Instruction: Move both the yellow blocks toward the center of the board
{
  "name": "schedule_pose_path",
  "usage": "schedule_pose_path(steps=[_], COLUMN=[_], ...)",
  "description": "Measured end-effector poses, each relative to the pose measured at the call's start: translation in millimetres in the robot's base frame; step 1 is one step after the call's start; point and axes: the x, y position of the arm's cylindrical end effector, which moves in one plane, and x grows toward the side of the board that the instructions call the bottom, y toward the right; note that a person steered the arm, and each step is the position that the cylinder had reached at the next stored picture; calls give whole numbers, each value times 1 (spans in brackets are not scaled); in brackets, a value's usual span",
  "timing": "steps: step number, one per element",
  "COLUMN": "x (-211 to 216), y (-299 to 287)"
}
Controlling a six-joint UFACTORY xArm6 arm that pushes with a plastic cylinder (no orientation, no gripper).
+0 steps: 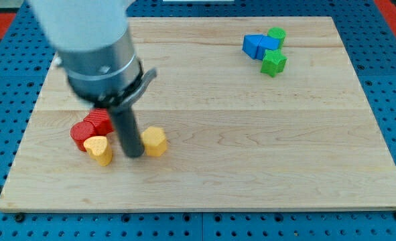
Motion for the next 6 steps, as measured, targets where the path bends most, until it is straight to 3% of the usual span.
schedule_pose_path(steps=[1, 2, 3, 4, 5, 6], x=[-10, 24, 9, -40, -37, 45], y=[31, 40, 60, 40, 56, 86])
